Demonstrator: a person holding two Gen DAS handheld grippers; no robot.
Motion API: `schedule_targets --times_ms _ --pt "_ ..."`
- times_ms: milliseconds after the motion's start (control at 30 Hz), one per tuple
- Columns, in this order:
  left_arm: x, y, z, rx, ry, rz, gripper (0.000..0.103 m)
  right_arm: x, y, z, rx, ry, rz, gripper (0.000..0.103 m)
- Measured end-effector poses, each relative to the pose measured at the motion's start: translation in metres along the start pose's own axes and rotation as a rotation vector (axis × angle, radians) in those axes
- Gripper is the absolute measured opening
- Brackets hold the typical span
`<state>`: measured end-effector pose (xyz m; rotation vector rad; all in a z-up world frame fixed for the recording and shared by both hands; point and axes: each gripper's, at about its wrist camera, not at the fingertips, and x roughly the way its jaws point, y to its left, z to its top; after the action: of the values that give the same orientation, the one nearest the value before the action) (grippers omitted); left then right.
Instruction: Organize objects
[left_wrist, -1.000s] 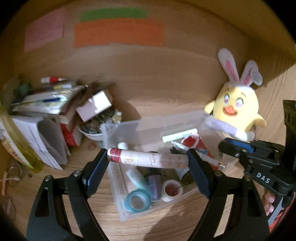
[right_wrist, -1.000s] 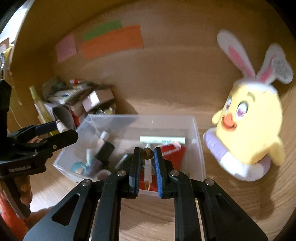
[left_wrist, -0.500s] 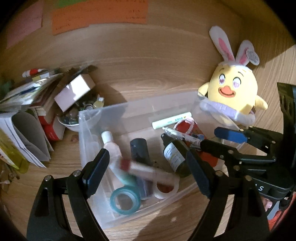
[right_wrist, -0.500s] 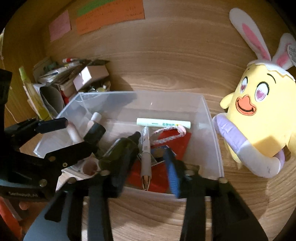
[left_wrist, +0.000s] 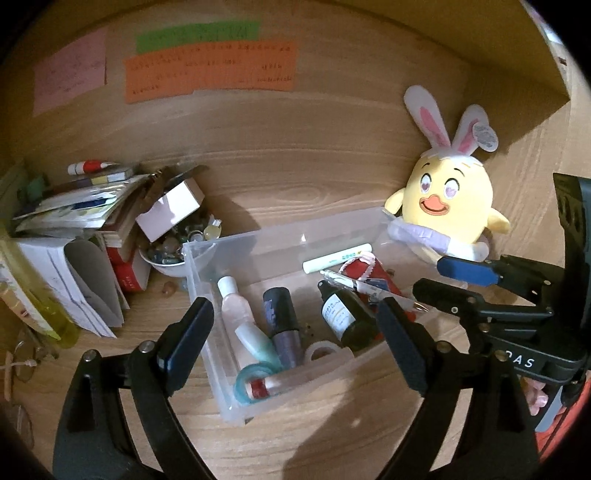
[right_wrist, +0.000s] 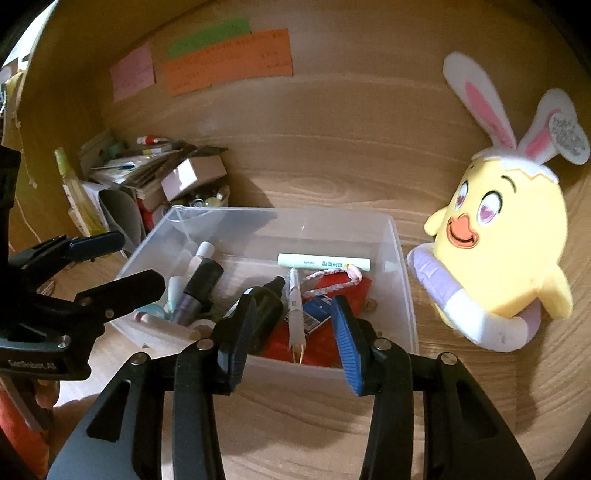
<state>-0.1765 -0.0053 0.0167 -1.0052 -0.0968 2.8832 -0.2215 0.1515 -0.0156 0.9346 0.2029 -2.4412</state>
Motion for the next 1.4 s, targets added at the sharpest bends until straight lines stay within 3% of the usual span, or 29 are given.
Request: schedule_targets --times_ms 133,400,833,1400 --pt "-0.009 0.001 -0.006 0.001 -0.009 0.005 0.094 -0.013 0.006 -0.006 -0.020 -0.016 -0.014 0.045" --pt "-0.024 0.009 -0.023 -0.022 -0.014 0.007 0.098 -0.036 0.021 -0.021 -0.046 -0.059 -0.069 0.082" --pt "-0.033 0.011 -0.047 0.000 -0.011 0.038 0.098 -0.048 0.029 -0.044 -0.031 -0.052 -0.089 0.086" --pt "-0.034 0.013 -0.055 -0.008 -0.009 0.041 0.099 -0.055 0.040 -0.046 -0.048 -0.060 -0.075 0.086"
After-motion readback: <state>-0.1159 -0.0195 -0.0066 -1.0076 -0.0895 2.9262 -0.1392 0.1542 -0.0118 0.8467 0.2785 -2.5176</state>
